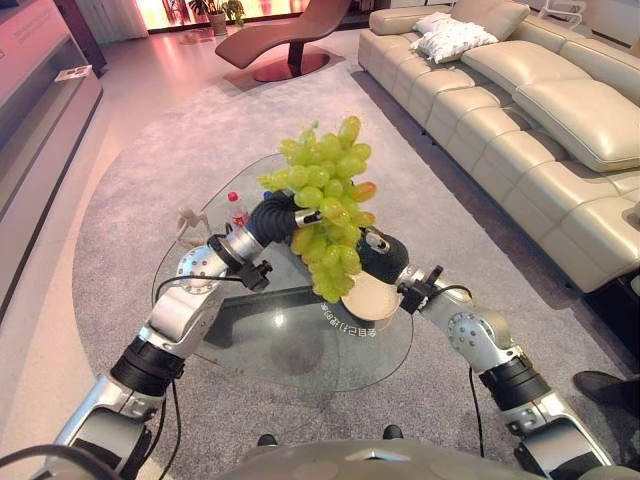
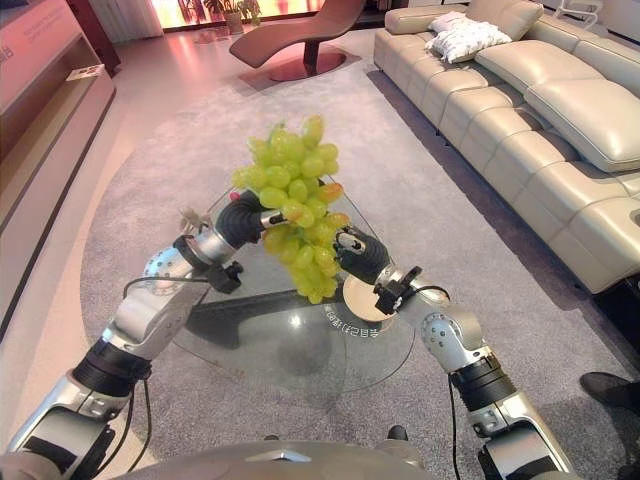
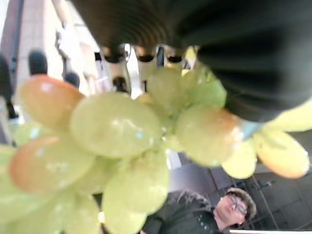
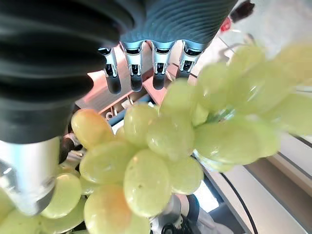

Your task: Pick up fruits into the plate

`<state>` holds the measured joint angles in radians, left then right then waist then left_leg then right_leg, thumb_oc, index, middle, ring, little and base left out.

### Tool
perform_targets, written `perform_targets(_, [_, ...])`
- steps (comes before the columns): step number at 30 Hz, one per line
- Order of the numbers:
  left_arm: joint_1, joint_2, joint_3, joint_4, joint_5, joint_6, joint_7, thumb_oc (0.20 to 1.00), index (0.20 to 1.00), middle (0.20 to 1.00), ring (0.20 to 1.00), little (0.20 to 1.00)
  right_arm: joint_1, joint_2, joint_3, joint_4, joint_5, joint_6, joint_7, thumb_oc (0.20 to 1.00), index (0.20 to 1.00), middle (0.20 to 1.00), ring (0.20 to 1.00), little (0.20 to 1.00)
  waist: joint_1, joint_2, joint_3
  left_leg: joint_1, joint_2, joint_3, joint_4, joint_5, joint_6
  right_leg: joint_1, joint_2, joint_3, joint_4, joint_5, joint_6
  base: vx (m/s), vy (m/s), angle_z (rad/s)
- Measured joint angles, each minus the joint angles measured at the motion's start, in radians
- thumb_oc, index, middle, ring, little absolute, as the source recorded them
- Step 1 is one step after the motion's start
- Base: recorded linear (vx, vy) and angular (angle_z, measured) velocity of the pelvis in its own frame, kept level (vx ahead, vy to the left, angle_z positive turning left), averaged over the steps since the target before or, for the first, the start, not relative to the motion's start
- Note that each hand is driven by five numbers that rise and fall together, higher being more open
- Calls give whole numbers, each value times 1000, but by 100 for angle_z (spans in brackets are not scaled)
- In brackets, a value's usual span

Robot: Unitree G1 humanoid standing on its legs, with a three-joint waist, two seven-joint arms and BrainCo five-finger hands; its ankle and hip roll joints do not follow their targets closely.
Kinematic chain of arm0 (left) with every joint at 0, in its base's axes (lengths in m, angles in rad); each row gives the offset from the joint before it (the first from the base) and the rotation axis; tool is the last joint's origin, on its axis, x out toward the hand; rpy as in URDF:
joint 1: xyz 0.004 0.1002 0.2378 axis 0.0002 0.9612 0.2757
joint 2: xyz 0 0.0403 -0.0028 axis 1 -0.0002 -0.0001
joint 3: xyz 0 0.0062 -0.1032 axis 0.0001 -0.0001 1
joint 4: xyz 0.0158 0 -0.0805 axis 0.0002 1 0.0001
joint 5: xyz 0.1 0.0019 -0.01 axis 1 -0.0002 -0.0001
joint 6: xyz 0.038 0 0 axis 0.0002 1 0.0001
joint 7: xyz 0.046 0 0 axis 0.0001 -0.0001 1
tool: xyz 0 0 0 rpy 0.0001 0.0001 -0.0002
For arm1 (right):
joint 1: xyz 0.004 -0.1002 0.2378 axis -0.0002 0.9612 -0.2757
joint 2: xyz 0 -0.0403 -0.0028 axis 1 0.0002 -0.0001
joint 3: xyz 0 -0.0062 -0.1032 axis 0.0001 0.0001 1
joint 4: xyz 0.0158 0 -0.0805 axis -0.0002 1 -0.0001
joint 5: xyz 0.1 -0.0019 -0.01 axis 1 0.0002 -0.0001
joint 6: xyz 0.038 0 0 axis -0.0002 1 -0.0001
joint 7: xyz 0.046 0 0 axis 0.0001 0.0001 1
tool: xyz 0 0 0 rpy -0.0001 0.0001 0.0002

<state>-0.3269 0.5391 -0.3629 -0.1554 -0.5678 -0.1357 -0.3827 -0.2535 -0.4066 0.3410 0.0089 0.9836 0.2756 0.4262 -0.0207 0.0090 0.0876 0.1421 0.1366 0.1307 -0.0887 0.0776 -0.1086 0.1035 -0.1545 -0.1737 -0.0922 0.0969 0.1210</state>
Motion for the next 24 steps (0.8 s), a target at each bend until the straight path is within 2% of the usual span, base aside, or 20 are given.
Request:
perform_targets(14, [0, -11, -33, 0, -1, 9, -20, 200, 200, 200, 200, 200, -29, -15, 46, -54, 19, 74, 62, 1000, 1000, 1000, 1000, 1000, 9, 0, 0, 1, 0, 1, 0, 0, 0, 0, 0, 0, 0, 0, 0, 0, 0, 0])
perform_targets(20, [0, -6, -38, 0, 0, 17, -21, 200, 200, 200, 200, 200, -30, -54, 76, -105, 19, 165, 106, 1000, 1000, 1000, 1000, 1000, 14, 0, 1, 1, 0, 2, 0, -1, 0, -1, 0, 2, 0, 0, 0, 0, 0, 0])
perform_targets(24, [-1, 20, -50, 0, 8, 17, -19, 200, 200, 200, 200, 200, -31, -88, 102, -142, 19, 196, 125, 1000, 1000, 1000, 1000, 1000, 13, -1, 1, 1, 0, 3, 0, -2, 2, -2, 0, 3, 0, 0, 0, 0, 0, 0])
